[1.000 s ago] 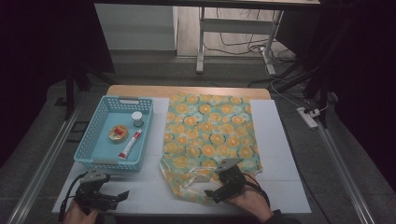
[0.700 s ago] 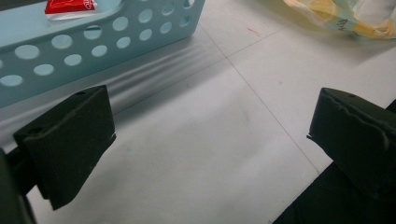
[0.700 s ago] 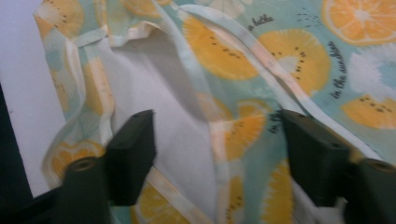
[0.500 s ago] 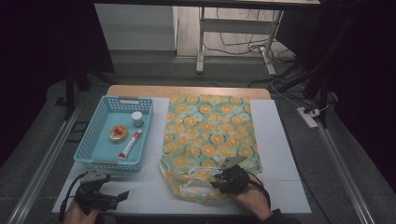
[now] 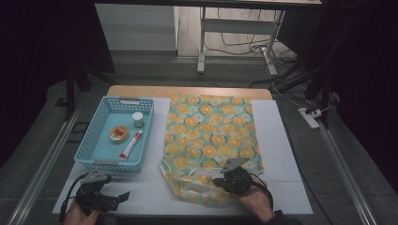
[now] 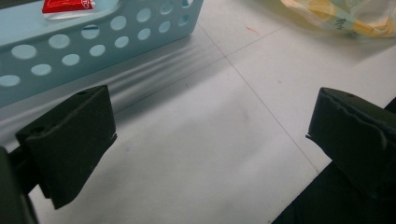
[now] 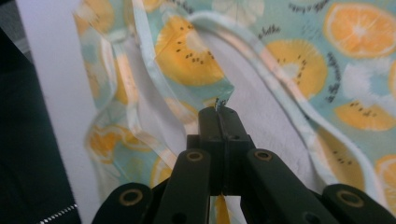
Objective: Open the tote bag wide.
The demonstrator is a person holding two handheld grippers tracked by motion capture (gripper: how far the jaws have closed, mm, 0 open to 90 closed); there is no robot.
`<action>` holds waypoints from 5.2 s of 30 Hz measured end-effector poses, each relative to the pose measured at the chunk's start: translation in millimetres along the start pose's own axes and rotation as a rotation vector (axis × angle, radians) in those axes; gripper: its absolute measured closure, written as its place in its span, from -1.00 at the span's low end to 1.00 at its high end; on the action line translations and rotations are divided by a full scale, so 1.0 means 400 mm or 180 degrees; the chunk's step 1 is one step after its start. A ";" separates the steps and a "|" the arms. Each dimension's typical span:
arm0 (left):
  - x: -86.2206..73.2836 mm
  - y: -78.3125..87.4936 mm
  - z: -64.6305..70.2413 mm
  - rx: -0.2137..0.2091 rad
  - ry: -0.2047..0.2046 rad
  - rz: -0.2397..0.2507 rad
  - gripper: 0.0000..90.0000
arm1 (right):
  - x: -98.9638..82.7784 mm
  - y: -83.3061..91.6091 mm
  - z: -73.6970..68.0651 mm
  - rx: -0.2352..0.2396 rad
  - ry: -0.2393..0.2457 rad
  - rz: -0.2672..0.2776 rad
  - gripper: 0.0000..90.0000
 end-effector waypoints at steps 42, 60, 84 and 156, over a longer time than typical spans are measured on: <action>0.000 0.001 -0.005 -0.0058 0.0059 0.0007 -0.95 | 0.279 0.029 0.268 -0.0469 -0.0052 0.0497 0.99; 0.000 0.001 -0.007 -0.0062 0.0080 0.0005 -0.94 | 0.330 -0.028 0.394 -0.0657 -0.0146 0.0480 0.99; 0.000 -0.001 -0.006 -0.0064 0.0075 0.0004 -0.93 | 0.237 -0.198 0.464 -0.0685 -0.0321 0.0099 0.95; 0.000 -0.003 -0.003 -0.0056 0.0036 -0.0027 -0.92 | 0.087 -0.128 0.192 -0.0194 0.0190 -0.0135 0.00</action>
Point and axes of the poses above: each handheld gripper's, and its own axes: y roughly backward along the jaws, x roughly out of its top, z roughly to its right, the point moved 8 cm from there along -y, roughly forward along the jaws, and after that the axes turned 1 degree about -z, right-handed, at the moved point
